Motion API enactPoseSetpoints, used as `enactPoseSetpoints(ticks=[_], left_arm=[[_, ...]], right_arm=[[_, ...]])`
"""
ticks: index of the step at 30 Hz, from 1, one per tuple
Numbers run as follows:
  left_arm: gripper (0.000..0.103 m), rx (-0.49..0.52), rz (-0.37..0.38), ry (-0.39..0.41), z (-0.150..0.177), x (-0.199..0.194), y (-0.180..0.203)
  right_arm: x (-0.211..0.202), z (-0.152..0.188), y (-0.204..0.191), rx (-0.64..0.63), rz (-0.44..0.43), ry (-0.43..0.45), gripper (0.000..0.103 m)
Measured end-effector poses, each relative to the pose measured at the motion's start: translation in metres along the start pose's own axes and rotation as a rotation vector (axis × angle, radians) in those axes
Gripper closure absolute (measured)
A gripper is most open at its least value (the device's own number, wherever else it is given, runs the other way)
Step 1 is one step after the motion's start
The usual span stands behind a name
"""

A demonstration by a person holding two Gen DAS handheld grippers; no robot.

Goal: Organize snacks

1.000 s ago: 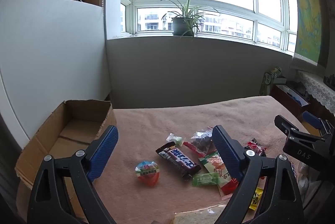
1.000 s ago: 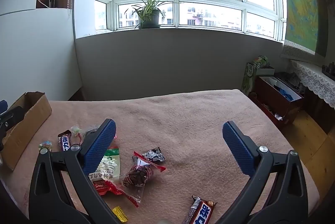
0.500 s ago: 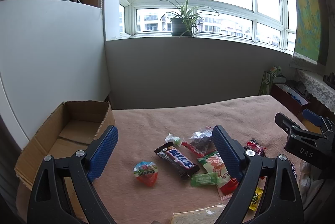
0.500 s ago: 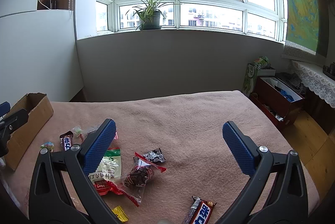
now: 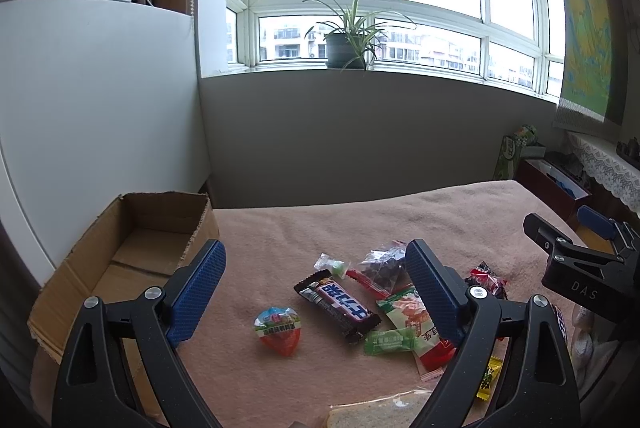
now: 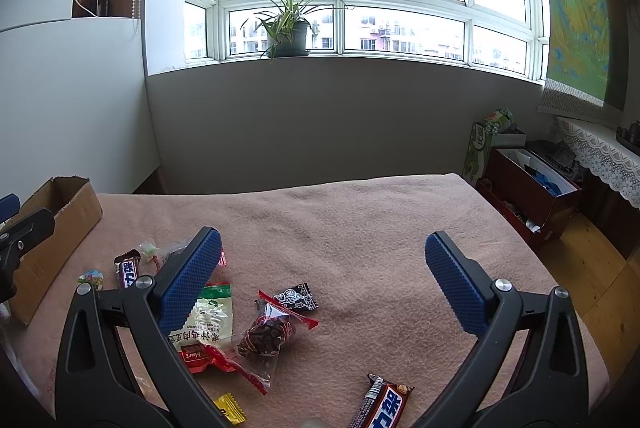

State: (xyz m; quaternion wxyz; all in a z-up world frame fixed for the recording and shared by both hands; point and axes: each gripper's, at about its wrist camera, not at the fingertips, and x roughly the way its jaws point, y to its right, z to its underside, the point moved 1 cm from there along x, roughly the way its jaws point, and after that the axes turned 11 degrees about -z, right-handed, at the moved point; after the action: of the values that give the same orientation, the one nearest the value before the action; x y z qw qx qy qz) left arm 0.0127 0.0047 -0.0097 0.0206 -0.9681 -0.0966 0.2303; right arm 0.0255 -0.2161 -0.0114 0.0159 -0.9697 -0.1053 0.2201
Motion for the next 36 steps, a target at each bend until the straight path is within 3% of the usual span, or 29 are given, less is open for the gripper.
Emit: enactPoseSetpoints(ticks=[36], left_arm=[[0.011, 0.003, 0.003, 0.004, -0.0001, -0.0013, 0.0029]], right_arm=[[0.0013, 0.0032, -0.0014, -0.005, -0.004, -0.013, 0.000]])
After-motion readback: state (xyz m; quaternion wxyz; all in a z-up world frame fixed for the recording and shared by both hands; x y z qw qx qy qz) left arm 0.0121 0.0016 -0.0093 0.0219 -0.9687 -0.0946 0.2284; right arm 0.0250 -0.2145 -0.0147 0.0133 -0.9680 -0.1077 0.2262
